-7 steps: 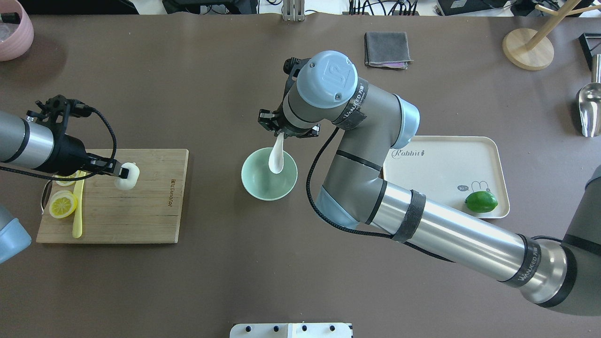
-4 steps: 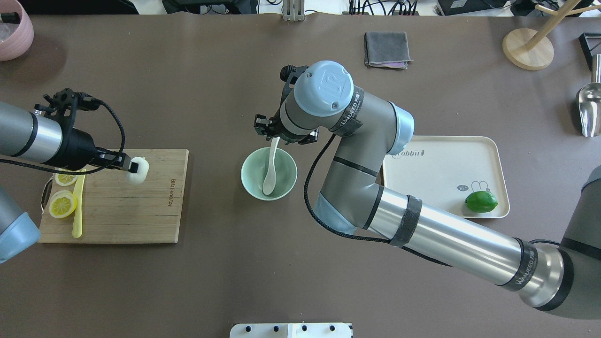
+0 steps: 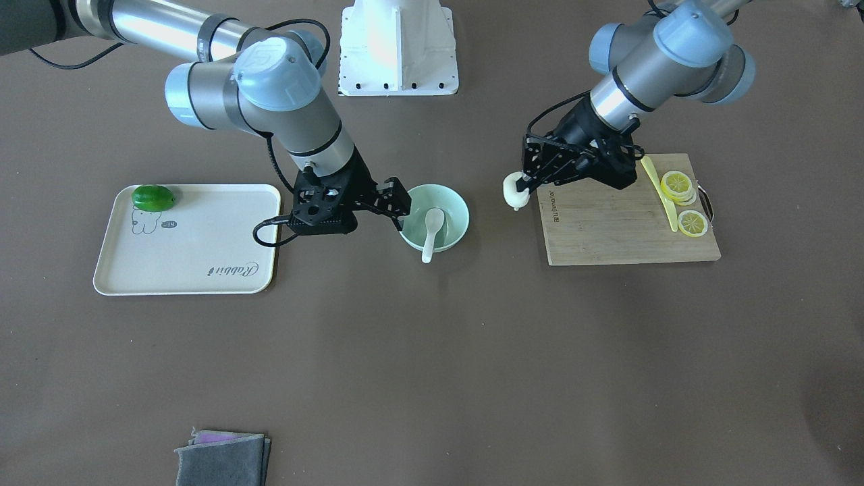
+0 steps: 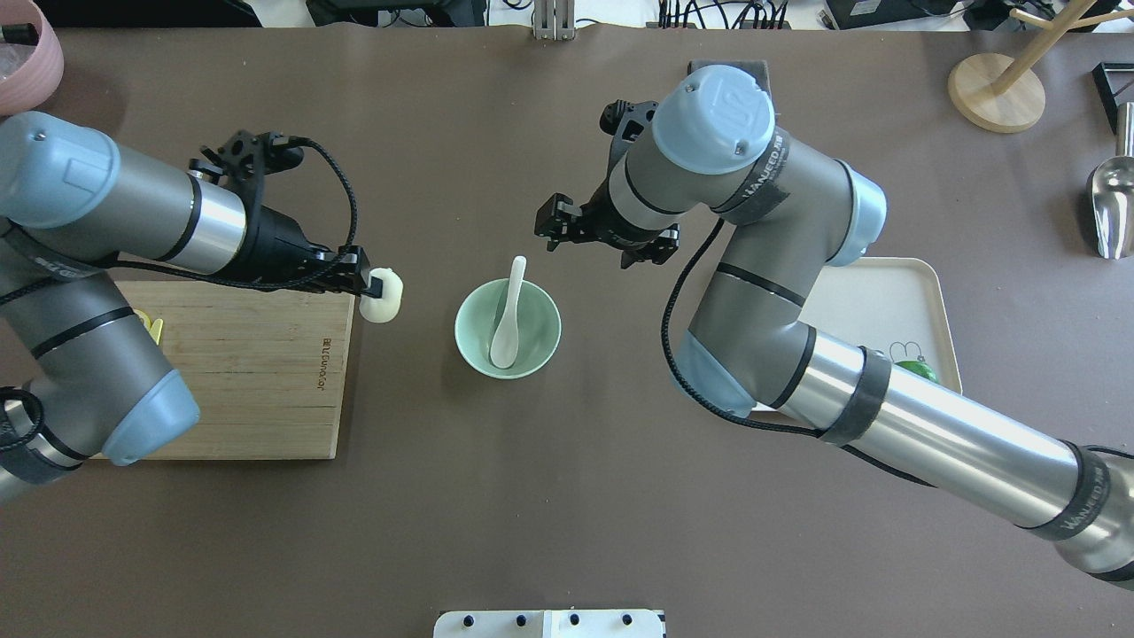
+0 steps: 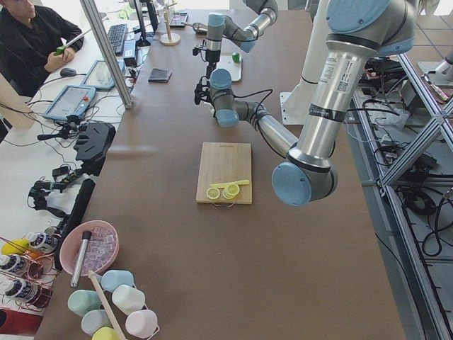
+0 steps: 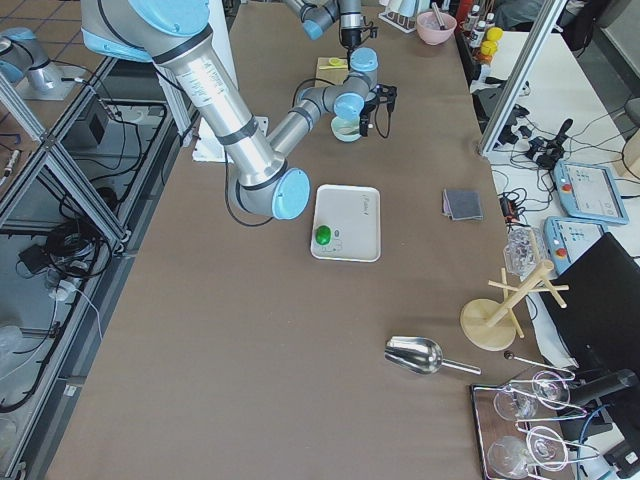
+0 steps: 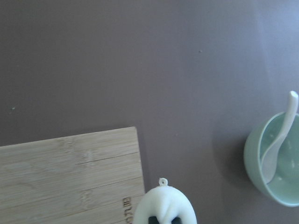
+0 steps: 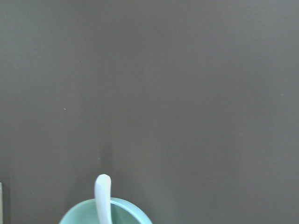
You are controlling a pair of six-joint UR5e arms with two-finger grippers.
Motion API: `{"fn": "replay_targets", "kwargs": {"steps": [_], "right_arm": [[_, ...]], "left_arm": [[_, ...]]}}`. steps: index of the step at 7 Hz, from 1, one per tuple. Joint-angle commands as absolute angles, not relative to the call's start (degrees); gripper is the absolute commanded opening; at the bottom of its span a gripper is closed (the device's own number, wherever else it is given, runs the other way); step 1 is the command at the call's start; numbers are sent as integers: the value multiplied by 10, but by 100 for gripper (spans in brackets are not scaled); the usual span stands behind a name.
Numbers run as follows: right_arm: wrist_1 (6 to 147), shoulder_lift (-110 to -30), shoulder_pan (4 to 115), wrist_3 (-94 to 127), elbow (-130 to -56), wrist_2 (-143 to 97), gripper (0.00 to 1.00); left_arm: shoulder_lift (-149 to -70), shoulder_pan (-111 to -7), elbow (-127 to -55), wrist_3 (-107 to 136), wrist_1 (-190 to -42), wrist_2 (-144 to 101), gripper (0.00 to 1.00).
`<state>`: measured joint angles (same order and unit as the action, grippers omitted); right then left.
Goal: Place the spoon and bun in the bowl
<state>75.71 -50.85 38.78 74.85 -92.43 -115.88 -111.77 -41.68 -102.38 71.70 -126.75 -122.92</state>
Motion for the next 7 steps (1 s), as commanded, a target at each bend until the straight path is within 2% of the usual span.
{"fn": "replay_targets", "kwargs": {"steps": [1, 3, 4, 5, 7], "right_arm": [[832, -583, 434, 650, -997, -1188, 100], [845, -658, 469, 576, -1043, -1219, 100], [845, -678, 501, 573, -1048, -1256, 100], [845, -692, 521, 568, -1051, -1272, 100], [847, -744, 560, 483, -1068, -1288, 100]], "left_arm": [[-1201, -359, -971, 751, -1267, -1171, 0], [-1250, -348, -913, 751, -1268, -1141, 0], [-1248, -347, -911, 748, -1268, -1138, 81], [-1245, -346, -913, 748, -1268, -1119, 98], [-1233, -348, -920, 744, -1267, -1107, 98]]}}
